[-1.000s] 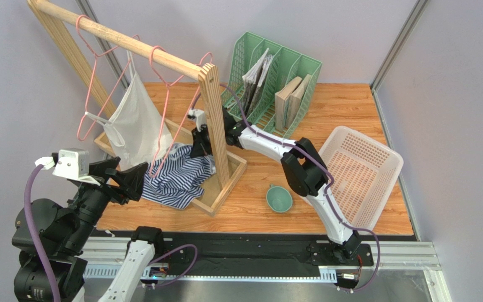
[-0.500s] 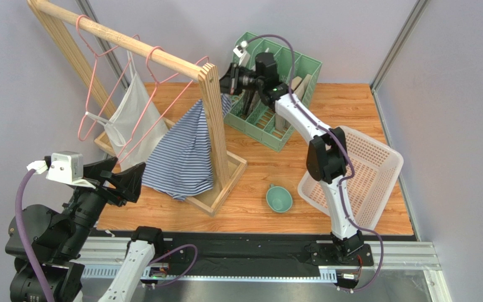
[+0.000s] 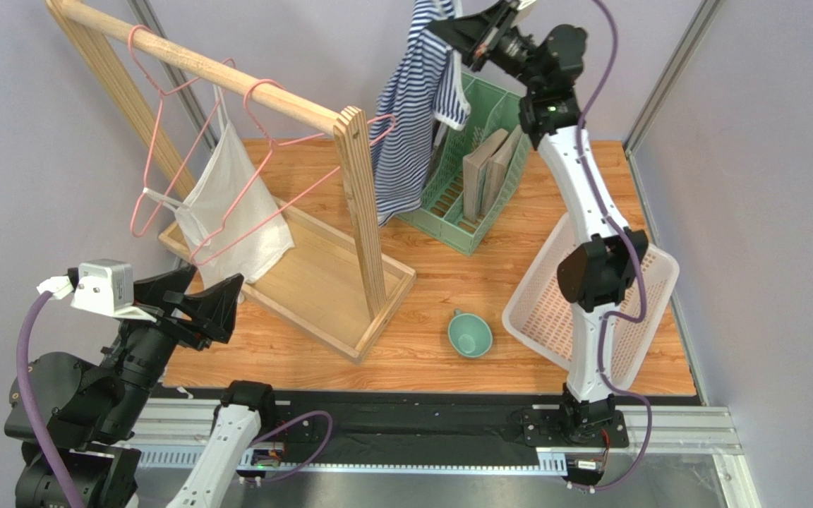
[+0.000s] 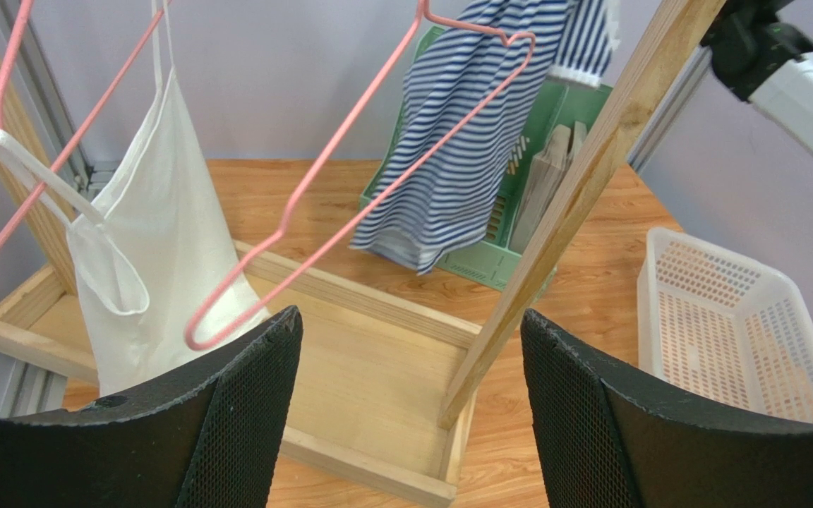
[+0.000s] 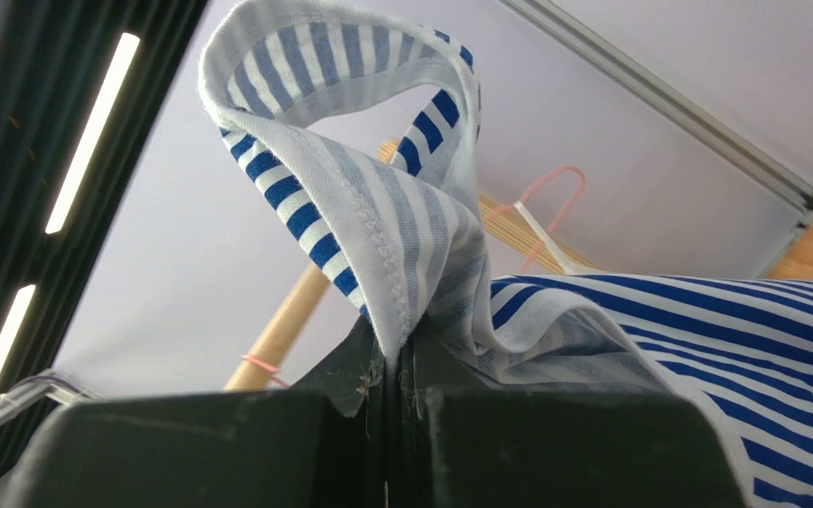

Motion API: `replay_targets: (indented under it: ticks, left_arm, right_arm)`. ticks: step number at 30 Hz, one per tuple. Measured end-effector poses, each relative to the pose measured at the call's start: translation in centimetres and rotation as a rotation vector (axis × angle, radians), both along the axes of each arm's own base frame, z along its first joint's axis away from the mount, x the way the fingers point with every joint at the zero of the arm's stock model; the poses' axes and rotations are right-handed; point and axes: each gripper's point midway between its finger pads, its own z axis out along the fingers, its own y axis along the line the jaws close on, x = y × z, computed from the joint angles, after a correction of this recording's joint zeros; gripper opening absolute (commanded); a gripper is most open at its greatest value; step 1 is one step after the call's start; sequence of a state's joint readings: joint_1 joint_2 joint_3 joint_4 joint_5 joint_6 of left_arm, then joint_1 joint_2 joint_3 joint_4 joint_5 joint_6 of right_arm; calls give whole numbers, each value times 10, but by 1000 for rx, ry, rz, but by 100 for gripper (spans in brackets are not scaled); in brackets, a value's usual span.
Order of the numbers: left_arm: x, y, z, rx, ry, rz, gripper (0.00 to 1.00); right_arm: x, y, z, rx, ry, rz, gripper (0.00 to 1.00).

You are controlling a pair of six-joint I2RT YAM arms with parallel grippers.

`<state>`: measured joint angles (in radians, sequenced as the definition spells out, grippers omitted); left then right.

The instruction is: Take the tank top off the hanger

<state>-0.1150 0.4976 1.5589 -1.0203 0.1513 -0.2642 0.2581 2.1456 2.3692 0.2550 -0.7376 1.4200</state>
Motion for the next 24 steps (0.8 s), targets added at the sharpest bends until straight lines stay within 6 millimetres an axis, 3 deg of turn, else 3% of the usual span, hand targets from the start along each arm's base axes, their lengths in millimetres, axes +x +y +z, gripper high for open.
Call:
replay_targets:
  ticks: [5, 10, 14, 16, 19, 22, 24]
  left_arm:
    - [-1, 0, 1, -2, -7, -2, 80]
    - [1, -1, 1, -3, -11, -4, 81]
    - [0, -1, 3, -5, -17, -4, 81]
    - [-1, -2, 5, -7, -26, -8, 81]
    - [-2, -5, 9, -19, -44, -25, 80]
    - [-4, -8, 13, -26, -59, -45, 80]
    - [-5, -10, 15, -27, -68, -57, 80]
  right_arm:
    - [-34, -70, 72, 49, -105, -111, 0]
    - [-94, -171, 140, 33, -252, -350, 0]
    - [-142, -232, 164, -27, -330, -558, 0]
    - [-160, -249, 165, -67, -345, -638, 0]
    - [-175, -265, 149, -141, -327, -722, 0]
    - [-171, -278, 115, -205, -259, -773, 0]
    - [-159, -287, 81, -251, -191, -796, 0]
